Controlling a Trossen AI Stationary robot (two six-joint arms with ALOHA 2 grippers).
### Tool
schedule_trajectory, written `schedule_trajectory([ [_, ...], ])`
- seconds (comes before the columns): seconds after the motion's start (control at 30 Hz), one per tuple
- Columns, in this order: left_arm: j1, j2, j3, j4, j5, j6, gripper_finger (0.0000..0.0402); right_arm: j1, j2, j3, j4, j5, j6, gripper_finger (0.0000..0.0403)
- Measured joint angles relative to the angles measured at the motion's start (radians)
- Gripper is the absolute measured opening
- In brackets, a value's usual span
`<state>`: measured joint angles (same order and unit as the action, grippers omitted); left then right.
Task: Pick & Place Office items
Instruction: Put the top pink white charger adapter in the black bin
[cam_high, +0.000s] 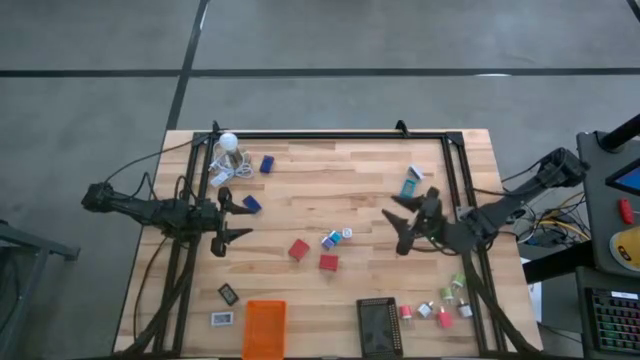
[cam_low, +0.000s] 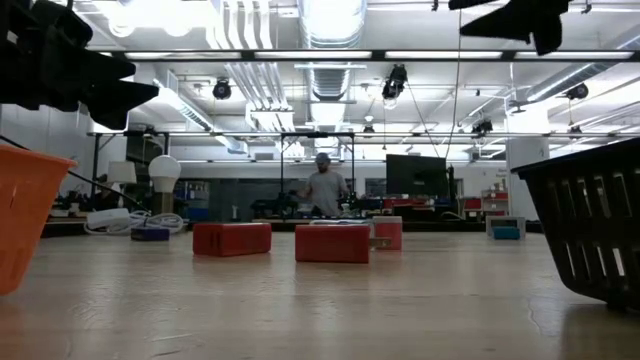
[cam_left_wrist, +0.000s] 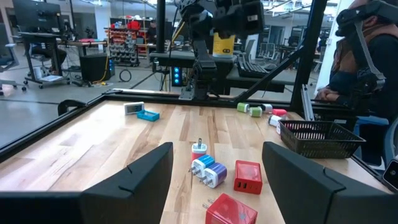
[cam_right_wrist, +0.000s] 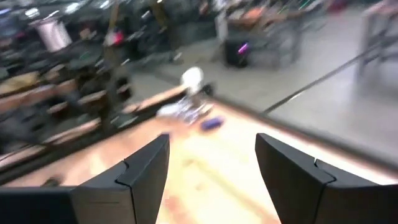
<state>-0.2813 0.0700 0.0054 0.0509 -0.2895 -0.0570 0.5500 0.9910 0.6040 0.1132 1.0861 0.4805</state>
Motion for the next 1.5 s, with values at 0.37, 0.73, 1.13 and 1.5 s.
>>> schedule_trajectory([
  [0.37,0.000,0.000,0.000,0.000,0.000,0.000,0.0252,-0.114,0.085,0.015,-0.246,-0.247,0.157,0.0233],
  [0.73,0.000,0.000,0.000,0.000,0.000,0.000,0.0252,-0.182,0.222,0.015,-0.245,-0.456,0.120,0.0233],
  [1.13,0.000,0.000,0.000,0.000,0.000,0.000,0.0252,-0.188,0.366,0.015,-0.147,-0.462,0.087,0.0230],
  [1.5,0.000,0.002,0.000,0.000,0.000,0.000,0.0252,-0.295,0.463,0.015,-0.005,-0.643,-0.182,0.0226],
])
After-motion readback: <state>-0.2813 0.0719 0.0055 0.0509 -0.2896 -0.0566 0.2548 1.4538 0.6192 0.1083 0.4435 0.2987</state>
